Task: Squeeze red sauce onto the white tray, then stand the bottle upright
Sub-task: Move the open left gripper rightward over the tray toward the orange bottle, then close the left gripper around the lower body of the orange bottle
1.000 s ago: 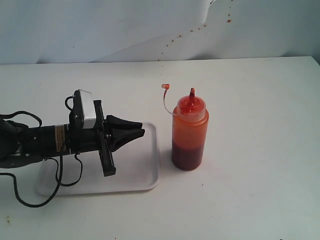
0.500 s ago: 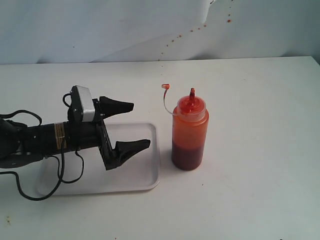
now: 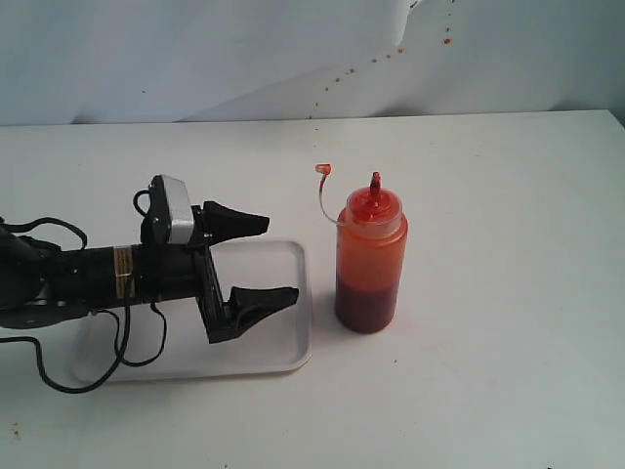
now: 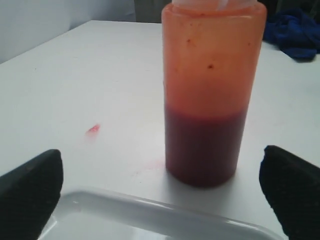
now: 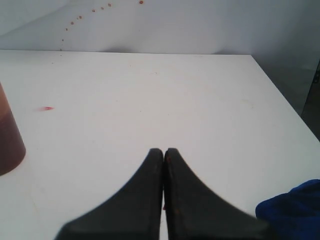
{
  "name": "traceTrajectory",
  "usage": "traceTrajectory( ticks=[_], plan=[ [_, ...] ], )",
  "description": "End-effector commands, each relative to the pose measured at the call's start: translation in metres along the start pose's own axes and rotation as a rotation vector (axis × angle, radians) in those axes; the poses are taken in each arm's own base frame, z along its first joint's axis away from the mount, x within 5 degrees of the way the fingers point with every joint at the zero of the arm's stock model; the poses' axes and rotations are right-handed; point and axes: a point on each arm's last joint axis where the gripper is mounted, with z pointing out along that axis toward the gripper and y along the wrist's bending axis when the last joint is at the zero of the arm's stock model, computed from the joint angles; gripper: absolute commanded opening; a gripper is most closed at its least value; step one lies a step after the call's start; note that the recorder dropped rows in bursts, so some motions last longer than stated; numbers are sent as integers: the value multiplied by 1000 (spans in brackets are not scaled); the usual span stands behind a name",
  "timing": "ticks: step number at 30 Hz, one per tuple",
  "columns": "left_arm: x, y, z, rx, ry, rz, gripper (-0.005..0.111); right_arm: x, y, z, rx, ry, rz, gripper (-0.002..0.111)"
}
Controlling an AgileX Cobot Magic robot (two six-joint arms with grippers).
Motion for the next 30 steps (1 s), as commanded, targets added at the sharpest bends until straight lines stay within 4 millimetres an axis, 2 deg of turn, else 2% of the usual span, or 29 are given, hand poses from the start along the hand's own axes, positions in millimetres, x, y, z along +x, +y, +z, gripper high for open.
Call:
traceTrajectory(
  ticks=[1,4,8,12,24,30],
  plan=[
    [5,-6,21,61,61,-6,104,1,0,0,6,-5,3,0],
    [10,-7,37,78,100,-2,104,1,0,0,6,-5,3,0],
    [8,-9,49,120,97,8,104,1,0,0,6,-5,3,0],
    [6,-7,52,141,108,-13,104,1,0,0,6,-5,3,0],
    [23,4,64,126,149,-30,104,1,0,0,6,-5,3,0],
    [15,-9,89,184,134,22,104,1,0,0,6,-5,3,0]
  ],
)
